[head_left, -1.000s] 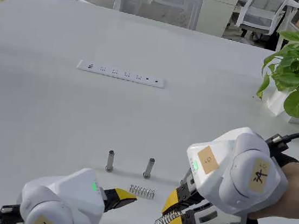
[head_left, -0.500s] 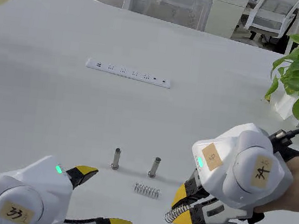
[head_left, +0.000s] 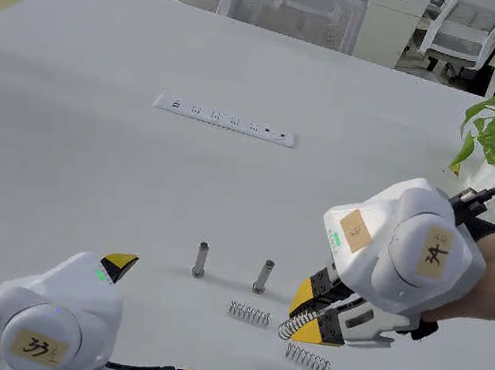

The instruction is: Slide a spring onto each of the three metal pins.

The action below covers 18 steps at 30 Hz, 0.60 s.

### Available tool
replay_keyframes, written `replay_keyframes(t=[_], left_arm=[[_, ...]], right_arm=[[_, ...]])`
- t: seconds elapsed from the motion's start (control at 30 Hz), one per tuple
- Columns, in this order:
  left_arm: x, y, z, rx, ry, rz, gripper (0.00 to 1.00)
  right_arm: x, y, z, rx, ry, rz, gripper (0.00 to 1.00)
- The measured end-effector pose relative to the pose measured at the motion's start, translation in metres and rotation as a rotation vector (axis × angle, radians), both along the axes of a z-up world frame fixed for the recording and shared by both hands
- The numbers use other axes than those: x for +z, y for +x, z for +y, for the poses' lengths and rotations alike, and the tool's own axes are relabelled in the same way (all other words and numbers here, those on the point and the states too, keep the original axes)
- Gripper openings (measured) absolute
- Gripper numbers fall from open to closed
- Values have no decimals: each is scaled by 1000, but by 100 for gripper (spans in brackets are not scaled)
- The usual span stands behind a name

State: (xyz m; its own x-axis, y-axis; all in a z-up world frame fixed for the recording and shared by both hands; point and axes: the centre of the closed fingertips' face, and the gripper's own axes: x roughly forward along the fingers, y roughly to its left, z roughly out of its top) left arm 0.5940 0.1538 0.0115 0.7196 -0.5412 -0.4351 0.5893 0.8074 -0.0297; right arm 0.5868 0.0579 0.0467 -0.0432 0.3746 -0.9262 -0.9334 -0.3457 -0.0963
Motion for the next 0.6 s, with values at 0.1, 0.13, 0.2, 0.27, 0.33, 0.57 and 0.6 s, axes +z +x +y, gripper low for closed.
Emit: replay_keyframes(t=[0.1, 0.13, 0.2, 0.27, 0.33, 0.57, 0.6], left_arm=[[-1, 0, 0, -4, 3, 3, 99], [-2, -1, -1, -4, -1, 7, 99], [-3, -1, 0, -2, -4, 14, 99], [-4, -2, 1, -2, 0, 18, 99], [-6, -4, 1, -2, 1, 24, 99], [-13, -7, 6, 14, -2, 50, 98], [-14, -8, 7, 16, -2, 53, 98]], right_arm=[[2, 6, 4, 11, -6, -8, 8], [3, 9, 6, 15, -5, -10, 8], [5, 12, 9, 19, -7, -8, 8], [7, 16, 13, 28, -11, -13, 8], [8, 20, 18, 37, -16, -18, 8], [11, 33, 33, 66, -30, -27, 8], [11, 34, 35, 68, -32, -28, 8]])
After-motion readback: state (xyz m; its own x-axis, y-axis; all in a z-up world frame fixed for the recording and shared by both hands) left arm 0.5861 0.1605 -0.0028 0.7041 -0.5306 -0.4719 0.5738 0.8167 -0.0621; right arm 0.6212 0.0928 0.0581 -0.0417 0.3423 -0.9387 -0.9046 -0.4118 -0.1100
